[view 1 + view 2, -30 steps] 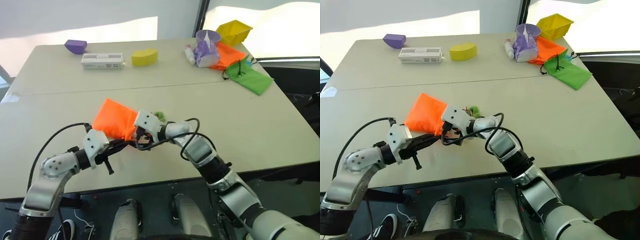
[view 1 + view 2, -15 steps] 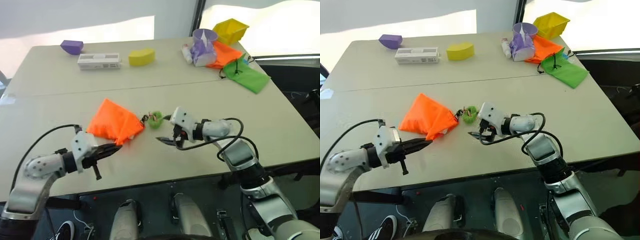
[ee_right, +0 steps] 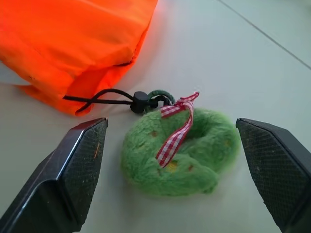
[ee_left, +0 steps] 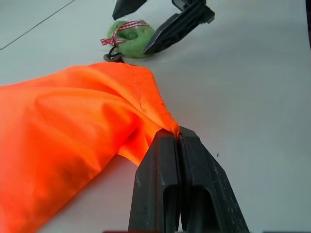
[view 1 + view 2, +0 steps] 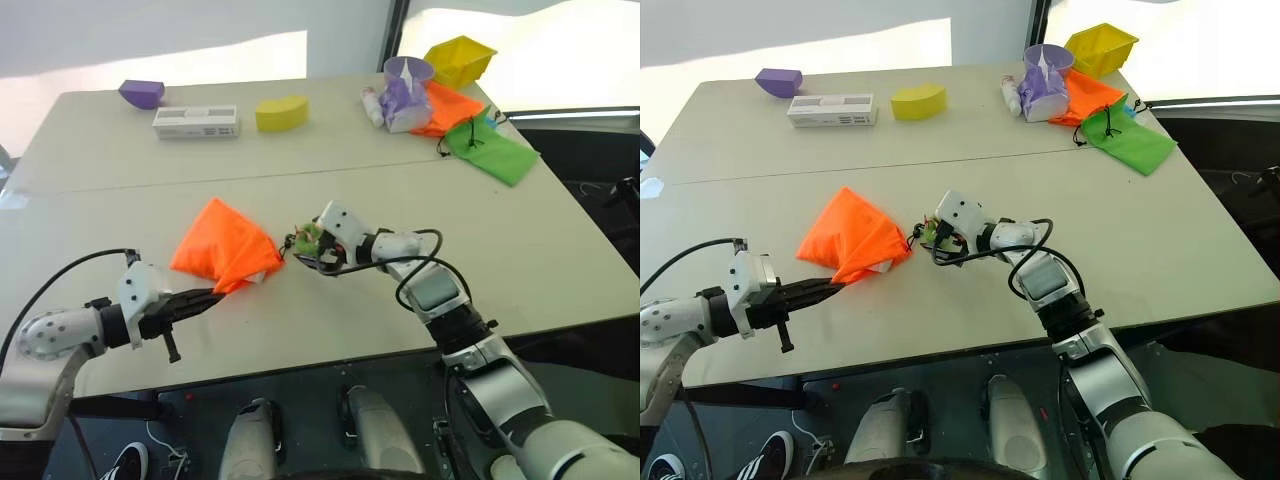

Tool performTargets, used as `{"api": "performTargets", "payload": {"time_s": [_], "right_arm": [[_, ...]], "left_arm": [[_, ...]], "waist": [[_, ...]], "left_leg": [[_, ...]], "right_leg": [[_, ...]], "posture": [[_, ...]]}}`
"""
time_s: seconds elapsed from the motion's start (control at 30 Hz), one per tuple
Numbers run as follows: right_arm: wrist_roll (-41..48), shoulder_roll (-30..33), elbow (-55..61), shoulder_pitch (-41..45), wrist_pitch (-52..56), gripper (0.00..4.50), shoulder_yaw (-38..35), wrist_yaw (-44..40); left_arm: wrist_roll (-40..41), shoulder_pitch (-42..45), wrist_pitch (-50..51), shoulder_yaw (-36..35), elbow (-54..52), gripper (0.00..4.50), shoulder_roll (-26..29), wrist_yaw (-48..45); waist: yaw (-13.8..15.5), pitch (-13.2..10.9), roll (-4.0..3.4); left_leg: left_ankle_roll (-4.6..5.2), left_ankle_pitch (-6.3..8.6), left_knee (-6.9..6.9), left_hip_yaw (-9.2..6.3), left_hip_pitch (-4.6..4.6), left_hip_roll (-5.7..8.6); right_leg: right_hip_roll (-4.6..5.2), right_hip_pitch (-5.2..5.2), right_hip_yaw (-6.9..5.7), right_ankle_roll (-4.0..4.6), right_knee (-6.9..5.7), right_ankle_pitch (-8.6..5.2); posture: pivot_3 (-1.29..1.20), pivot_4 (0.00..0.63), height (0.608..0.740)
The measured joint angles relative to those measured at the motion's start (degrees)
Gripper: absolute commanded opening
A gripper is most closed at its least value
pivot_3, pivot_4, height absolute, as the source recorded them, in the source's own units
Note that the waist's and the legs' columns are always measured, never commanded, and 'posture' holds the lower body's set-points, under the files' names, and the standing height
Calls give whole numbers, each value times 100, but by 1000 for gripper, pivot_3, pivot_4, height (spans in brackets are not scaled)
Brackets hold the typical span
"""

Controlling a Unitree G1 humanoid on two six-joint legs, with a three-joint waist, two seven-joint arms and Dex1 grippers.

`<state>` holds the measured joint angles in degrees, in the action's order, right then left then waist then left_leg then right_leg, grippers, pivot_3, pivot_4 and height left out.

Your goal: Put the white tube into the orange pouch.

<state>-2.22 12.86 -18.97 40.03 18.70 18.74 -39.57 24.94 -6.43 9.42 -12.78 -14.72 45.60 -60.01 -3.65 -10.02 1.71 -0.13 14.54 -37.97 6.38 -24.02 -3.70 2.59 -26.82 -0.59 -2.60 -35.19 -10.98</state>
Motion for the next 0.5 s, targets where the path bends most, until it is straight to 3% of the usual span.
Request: {"api": "performTargets", "payload": {"time_s": [0.17,0.27,0.5], "right_arm": [[-23,-117,-436,172,-45,4408,0,3],[-37,-140,-566,245,-69,3742,-5,-3],[239,-155,-355,172,140,235,-370,-84]], "left_arm": [[-2,31,-1,57,-6,0,-98,46],[-2,36,-1,57,-8,0,-99,48],[0,38,16,58,-10,0,-129,65]], "waist": [[-15,0,0],[-21,0,0],[-20,0,0]], "left_leg": [[0,0,0,-3,1,-2],[0,-1,0,-3,2,-2],[-1,-1,0,-3,2,-2]], "right_leg": [[-4,0,-1,0,-4,0],[-5,0,-1,0,-6,0],[-4,1,-1,-1,-7,0]], "posture": [[0,150,740],[0,150,740],[0,150,740]]}}
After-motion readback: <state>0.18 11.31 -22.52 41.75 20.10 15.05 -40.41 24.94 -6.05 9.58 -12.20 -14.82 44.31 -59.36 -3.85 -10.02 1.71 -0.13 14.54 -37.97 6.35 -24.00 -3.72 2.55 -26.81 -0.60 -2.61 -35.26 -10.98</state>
